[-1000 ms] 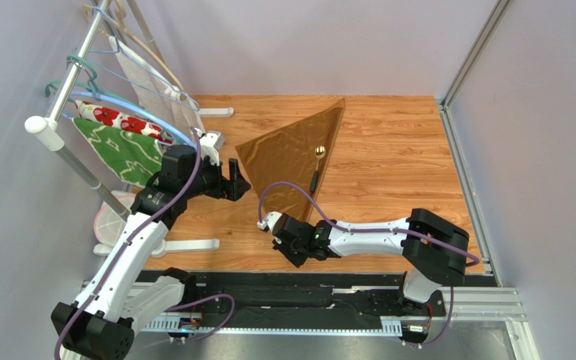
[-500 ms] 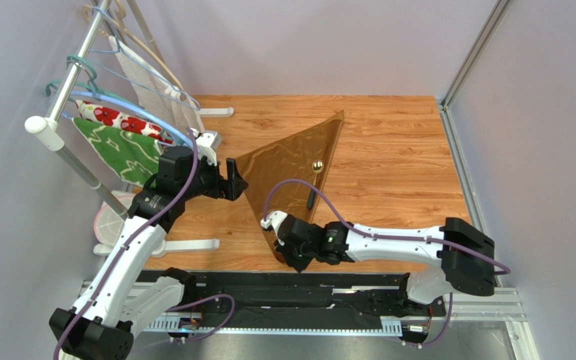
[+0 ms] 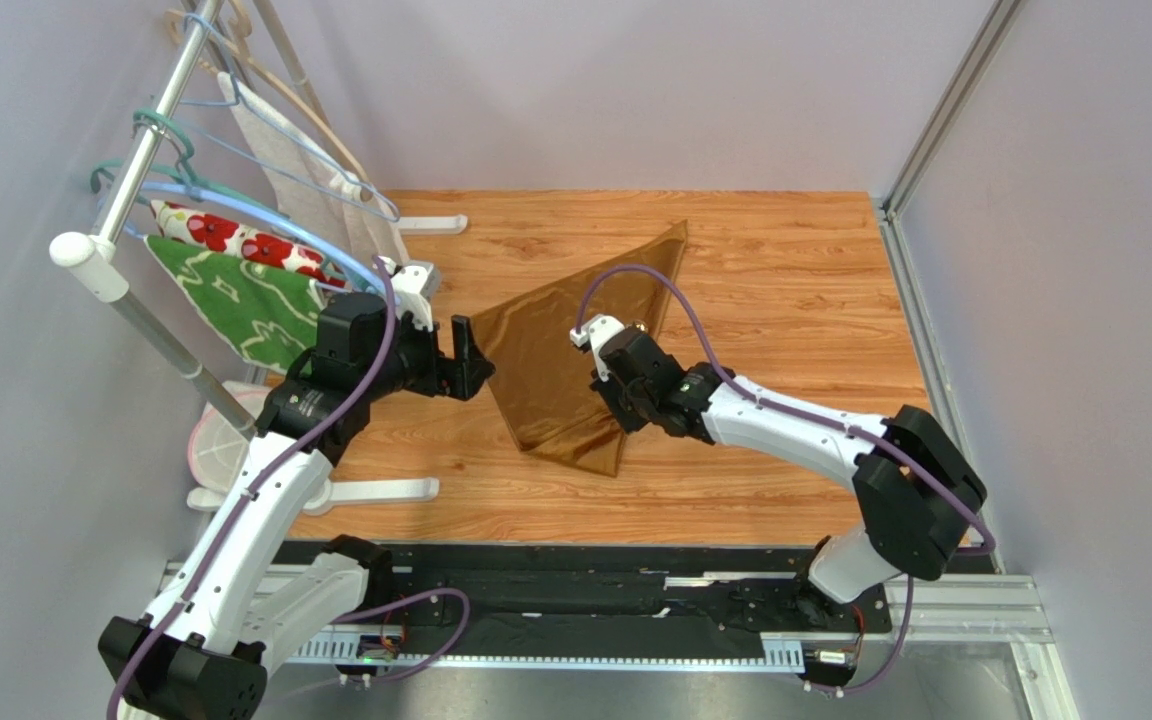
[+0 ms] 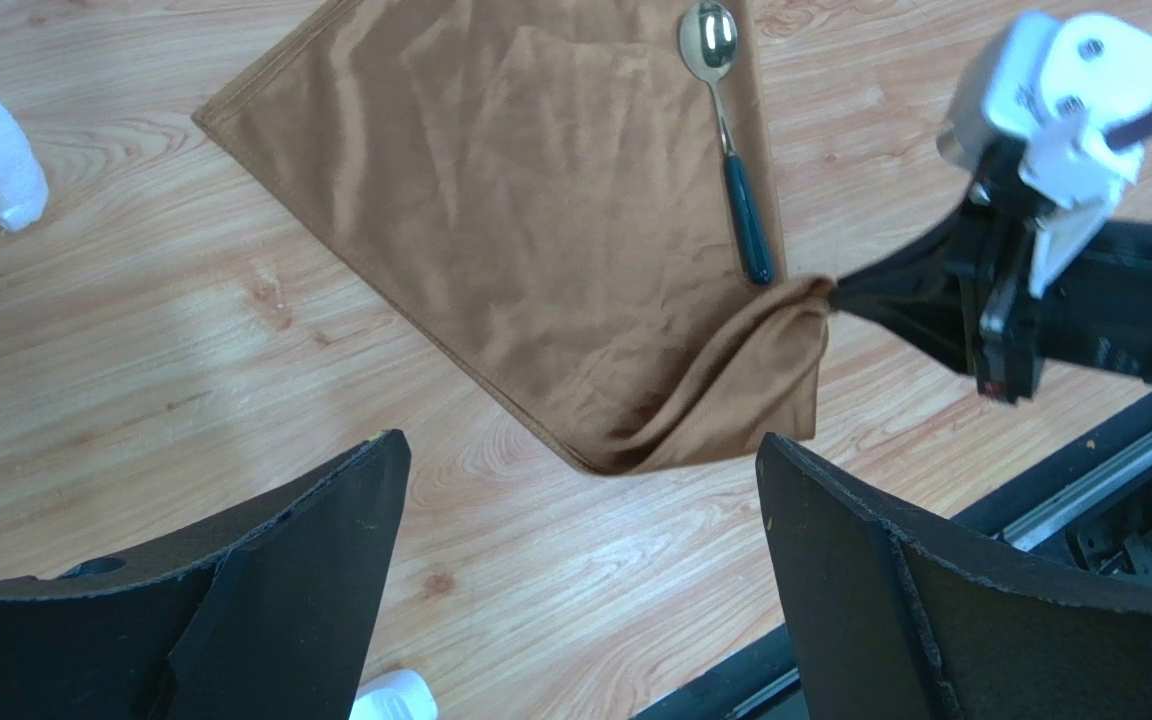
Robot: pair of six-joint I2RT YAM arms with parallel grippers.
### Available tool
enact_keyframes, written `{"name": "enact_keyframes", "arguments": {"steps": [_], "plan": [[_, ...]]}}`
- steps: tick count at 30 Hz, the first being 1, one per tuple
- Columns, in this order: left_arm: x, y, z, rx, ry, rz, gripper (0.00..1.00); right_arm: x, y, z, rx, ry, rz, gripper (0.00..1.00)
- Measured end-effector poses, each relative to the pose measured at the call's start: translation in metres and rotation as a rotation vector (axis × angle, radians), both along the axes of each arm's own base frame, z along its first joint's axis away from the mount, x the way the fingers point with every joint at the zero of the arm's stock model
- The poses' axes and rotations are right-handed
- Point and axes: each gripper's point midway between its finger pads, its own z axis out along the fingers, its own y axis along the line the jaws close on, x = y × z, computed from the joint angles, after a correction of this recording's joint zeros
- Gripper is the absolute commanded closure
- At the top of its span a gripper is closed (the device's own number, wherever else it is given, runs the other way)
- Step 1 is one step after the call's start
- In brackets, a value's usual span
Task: Fold the napkin, place the utensils inside, and roll it up
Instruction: Fold the napkin
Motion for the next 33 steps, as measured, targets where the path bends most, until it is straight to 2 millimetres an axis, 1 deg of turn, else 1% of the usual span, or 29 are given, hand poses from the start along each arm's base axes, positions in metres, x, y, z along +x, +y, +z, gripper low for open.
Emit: {"name": "enact_keyframes", "arguments": {"steps": [6,10,15,18,24,33], "plan": [[0.0,0.0,0.0,0.0,0.0,0.0,0.05,0.047,-0.014,0.001,-0.018,-0.044,-0.04,1.0],[0.0,0.0,0.0,0.0,0.0,0.0,0.05,0.075,-0.026,0.003,-0.026,-0.064,-0.076,1.0],[0.0,0.0,0.0,0.0,0.0,0.0,0.05,0.102,-0.04,0.006,-0.026,-0.075,-0.115,1.0],[0.0,0.0,0.0,0.0,0.0,0.0,0.05,0.116,-0.045,0.008,-0.028,-0.085,-0.132,1.0],[0.0,0.0,0.0,0.0,0.0,0.0,0.05,0.137,-0.045,0.009,-0.029,-0.094,-0.142,1.0],[0.0,0.0,0.0,0.0,0.0,0.0,0.05,0.149,-0.053,-0.01,-0.056,-0.057,-0.156,1.0]]}}
